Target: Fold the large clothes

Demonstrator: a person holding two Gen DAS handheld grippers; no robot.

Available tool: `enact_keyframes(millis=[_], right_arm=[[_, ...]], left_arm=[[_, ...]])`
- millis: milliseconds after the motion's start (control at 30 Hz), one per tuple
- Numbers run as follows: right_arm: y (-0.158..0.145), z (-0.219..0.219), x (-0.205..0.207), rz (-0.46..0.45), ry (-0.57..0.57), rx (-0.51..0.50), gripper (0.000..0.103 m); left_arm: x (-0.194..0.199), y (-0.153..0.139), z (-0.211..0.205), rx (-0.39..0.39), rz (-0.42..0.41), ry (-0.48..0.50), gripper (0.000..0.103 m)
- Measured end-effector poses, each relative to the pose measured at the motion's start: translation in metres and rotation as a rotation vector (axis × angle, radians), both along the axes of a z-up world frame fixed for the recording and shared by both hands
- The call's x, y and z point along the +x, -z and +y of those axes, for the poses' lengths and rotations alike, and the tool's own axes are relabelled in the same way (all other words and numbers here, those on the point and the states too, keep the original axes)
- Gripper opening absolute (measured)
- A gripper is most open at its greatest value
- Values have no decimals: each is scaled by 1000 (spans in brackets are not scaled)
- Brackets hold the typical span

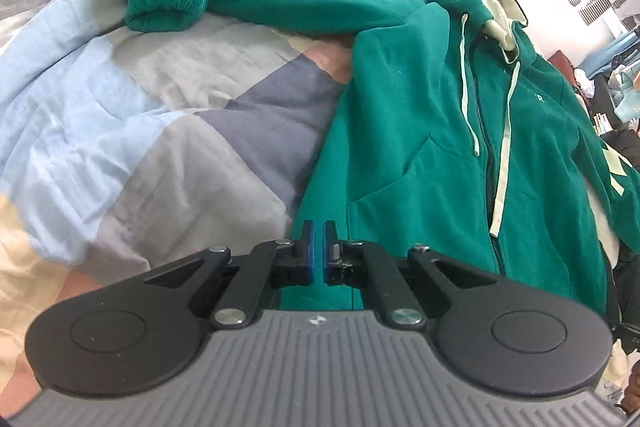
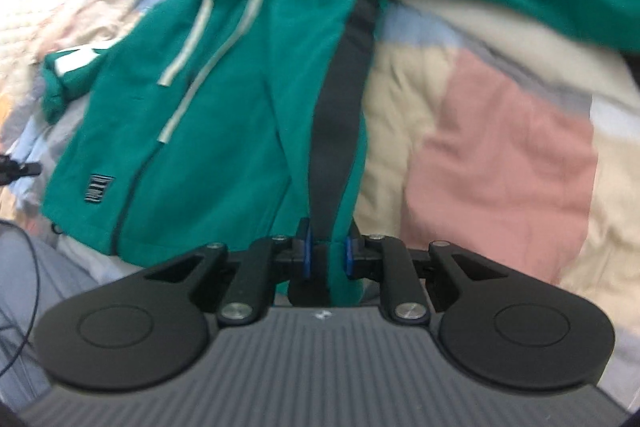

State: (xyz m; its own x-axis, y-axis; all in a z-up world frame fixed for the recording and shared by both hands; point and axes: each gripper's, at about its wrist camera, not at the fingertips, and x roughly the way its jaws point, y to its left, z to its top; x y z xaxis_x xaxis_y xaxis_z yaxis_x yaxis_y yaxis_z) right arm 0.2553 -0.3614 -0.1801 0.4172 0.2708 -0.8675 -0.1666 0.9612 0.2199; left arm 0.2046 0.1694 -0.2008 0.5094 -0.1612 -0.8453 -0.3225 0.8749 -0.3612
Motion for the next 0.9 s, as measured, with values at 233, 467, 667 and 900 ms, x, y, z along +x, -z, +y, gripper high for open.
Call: enact_keyframes(millis=[233,467,667,900], right_arm=[[-13,-3,-3,-2,101,35,45],[-62,6,-8,-109,148,84,47],[-103,47,5,-236,128,114,47],[-99,107,20,-360,125,201,47]], left_arm=[[3,-20,-10,83,-66,42,30],[9,-79,-43,213,-262,130,53],[31,-119,-83,198,-402,168,53],[61,-118,-119,115,-510,252,53]])
